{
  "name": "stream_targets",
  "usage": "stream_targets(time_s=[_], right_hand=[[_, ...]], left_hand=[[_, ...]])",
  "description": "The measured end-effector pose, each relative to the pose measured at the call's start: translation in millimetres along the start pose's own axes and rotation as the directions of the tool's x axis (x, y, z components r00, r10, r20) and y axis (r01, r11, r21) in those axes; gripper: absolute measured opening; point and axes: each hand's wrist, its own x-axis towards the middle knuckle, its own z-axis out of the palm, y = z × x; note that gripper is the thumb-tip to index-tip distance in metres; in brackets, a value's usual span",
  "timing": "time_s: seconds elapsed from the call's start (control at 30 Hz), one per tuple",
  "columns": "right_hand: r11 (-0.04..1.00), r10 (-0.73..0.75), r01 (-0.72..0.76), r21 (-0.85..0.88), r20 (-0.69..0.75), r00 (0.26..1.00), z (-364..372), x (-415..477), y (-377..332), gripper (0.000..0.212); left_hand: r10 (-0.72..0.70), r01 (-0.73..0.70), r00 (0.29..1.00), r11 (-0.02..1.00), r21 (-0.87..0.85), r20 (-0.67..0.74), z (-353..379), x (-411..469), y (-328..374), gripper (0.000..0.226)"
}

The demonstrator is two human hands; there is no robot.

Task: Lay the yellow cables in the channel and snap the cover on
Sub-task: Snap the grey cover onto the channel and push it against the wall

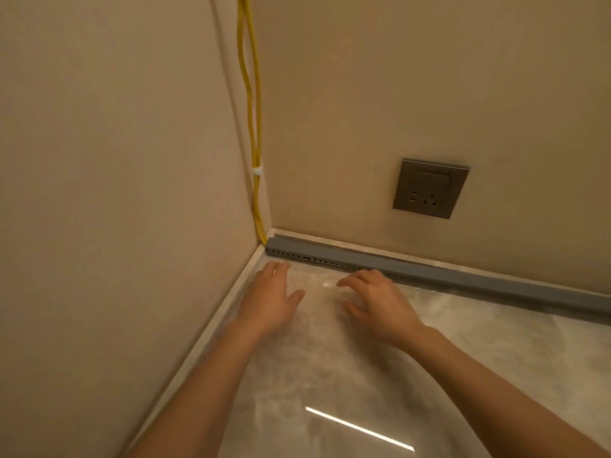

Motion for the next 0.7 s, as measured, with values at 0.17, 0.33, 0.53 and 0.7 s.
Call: stream_targets(time_s=[0.17, 0.33, 0.53, 0.7], right_hand=[[0.996, 0.062, -0.072, -0.059, -0.159, 0.985, 19, 63, -19, 0.053], [0.977, 0.101, -0.137, -0.162, -0.214, 0.972, 42, 100, -20, 0.054], [0.955, 0.024, -0.093, -0.282, -0.239, 0.971, 50, 110, -16, 0.037], [0.963, -0.067, -0.024, -0.267, -0.325, 0.943, 42, 108, -2, 0.037]], left_hand=[[0.050, -0.083, 0.979, 0.982, -0.167, -0.195, -24, 37, -23, 0.052], [0.154, -0.175, 0.937, 0.984, -0.040, -0.313, -26, 64, -31, 0.043], [0.185, -0.102, 0.959, 0.933, 0.346, -0.216, -12, 71, -31, 0.045], [0.232, -0.101, 0.957, 0.828, 0.551, -0.174, -23, 70, -20, 0.041]])
